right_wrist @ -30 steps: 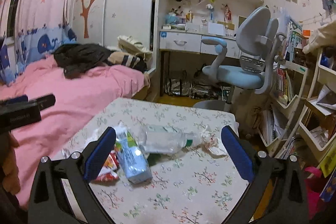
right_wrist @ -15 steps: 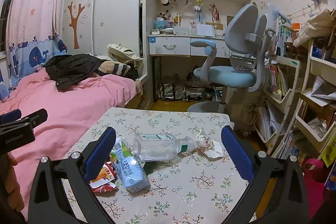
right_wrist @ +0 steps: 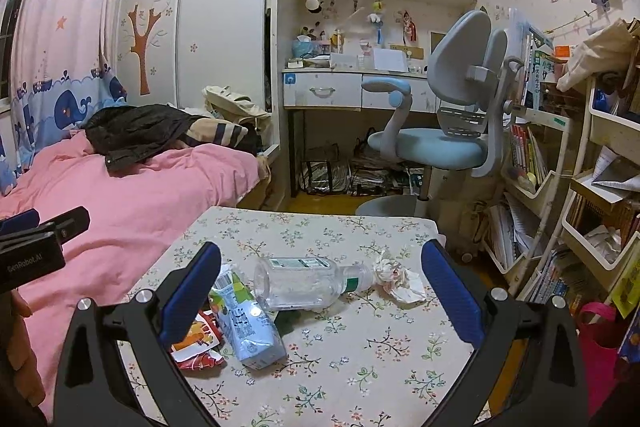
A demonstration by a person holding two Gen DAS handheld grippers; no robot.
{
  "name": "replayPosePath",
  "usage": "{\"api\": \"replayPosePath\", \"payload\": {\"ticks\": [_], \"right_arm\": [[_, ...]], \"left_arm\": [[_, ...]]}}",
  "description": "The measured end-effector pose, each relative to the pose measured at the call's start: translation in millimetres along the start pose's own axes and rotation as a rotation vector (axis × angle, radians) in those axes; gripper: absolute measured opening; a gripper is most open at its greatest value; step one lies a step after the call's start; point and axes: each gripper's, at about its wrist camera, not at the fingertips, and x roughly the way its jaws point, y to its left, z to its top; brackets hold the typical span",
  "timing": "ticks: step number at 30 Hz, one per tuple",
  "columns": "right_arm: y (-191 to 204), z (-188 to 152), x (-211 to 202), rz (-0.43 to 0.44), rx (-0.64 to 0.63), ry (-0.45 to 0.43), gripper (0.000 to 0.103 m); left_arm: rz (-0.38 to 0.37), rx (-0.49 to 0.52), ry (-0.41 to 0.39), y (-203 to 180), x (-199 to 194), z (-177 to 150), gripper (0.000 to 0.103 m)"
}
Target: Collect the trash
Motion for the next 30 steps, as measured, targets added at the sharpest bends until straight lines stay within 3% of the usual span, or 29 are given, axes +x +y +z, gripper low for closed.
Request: {"api": "replayPosePath", "payload": {"ticks": [19, 25, 30], "right_arm": [[3, -2, 3, 0.029, -0.009, 0.020, 0.097], [-1, -4, 7, 0.033, -0.003, 0.041, 0.097], [-8, -8, 13, 0.029, 0.015, 0.080, 0.097]], "left_arm": [[-0.005, -0.008, 0.014, 0, 2, -2, 0.096], [0.013, -0.003, 0.064, 14, 16, 3, 0.096], [0.038, -0.055, 0.187, 45, 43, 2, 0.096]]}}
